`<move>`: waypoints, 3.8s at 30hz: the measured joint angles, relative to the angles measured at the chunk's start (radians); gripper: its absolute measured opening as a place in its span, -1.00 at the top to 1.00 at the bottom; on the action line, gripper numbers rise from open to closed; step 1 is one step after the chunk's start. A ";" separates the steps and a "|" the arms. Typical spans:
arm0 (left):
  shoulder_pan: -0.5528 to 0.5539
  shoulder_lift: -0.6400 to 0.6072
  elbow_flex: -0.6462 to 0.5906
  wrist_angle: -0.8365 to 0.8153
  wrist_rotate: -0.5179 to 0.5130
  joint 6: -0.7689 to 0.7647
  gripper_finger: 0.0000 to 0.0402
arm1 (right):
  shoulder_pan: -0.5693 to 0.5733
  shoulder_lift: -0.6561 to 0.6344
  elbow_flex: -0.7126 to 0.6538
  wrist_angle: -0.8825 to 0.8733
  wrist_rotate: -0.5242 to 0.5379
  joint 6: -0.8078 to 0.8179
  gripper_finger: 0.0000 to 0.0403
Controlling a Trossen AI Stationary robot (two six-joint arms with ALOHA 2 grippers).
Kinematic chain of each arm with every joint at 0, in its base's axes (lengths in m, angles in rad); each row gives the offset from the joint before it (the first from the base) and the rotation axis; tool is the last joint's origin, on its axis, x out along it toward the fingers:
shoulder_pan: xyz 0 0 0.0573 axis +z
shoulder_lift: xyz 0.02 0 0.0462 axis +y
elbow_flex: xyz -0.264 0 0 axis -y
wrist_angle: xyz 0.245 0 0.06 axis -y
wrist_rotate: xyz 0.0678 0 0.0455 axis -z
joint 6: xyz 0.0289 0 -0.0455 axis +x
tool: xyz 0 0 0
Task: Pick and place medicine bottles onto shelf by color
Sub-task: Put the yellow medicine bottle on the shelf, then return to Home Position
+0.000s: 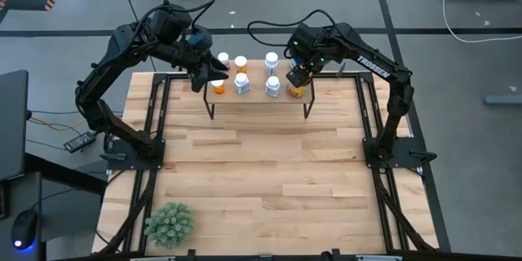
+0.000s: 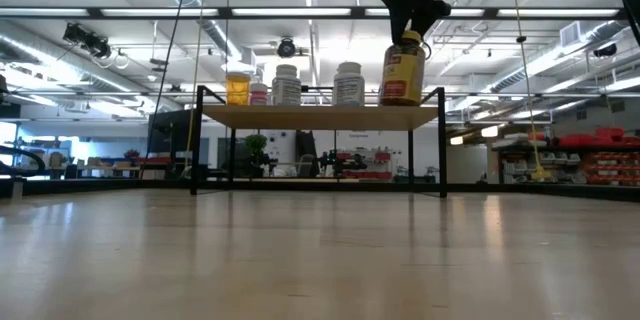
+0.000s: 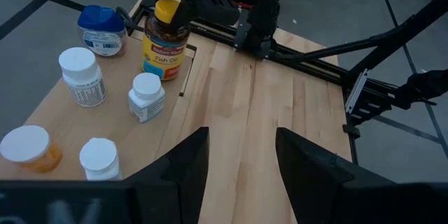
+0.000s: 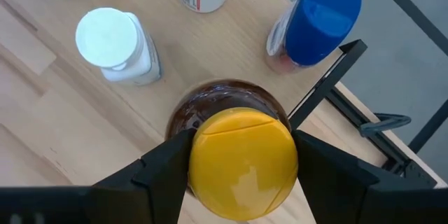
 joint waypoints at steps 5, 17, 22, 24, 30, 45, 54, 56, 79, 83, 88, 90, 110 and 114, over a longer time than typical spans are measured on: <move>0.000 0.000 0.000 0.000 0.000 0.000 0.14 | 0.000 0.000 0.000 -0.001 0.000 0.001 -0.23; 0.000 0.000 0.000 0.000 0.000 0.000 0.14 | 0.000 0.000 0.001 0.000 0.031 0.007 -0.51; 0.000 0.000 0.000 -0.001 0.000 0.001 0.14 | 0.004 -0.006 0.001 0.001 0.030 0.047 -0.53; 0.000 0.000 0.000 -0.001 0.000 0.005 0.14 | 0.009 -0.010 0.012 -0.005 0.030 0.065 -0.53; 0.000 0.000 0.000 0.000 0.000 0.108 0.14 | 0.032 -0.012 0.099 -0.010 0.055 0.093 -0.53; 0.018 -0.396 -0.464 0.281 0.041 0.137 0.44 | 0.383 -0.160 0.113 0.038 0.378 0.234 -0.36; 0.026 -0.790 -1.156 1.002 0.047 -0.401 0.90 | 0.552 -0.417 -0.428 0.383 0.396 0.464 0.18; 0.027 -0.835 -1.225 1.067 0.031 -0.453 0.97 | 0.563 -0.510 -0.593 0.525 0.357 0.486 0.35; -0.012 -1.167 -1.767 1.622 -0.165 -0.908 0.99 | 0.535 -1.294 -1.925 1.825 0.137 0.640 0.97; -0.053 -1.221 -1.902 1.798 -0.294 -0.972 0.99 | 0.525 -1.320 -2.020 1.923 0.114 0.671 0.97; -0.108 -1.249 -1.976 1.821 -0.334 -1.017 0.99 | 0.508 -1.333 -2.126 2.072 0.090 0.724 0.98; -0.133 -1.253 -1.991 1.827 -0.355 -1.022 0.99 | 0.502 -1.332 -2.127 2.058 0.081 0.725 0.98; -0.356 -1.251 -2.078 1.655 -0.462 -0.791 0.99 | 0.327 -1.327 -2.128 2.019 -0.234 0.426 0.98; -0.356 -1.252 -2.078 1.488 -0.459 -0.565 0.95 | 0.322 -1.314 -2.128 2.004 -0.239 0.247 0.97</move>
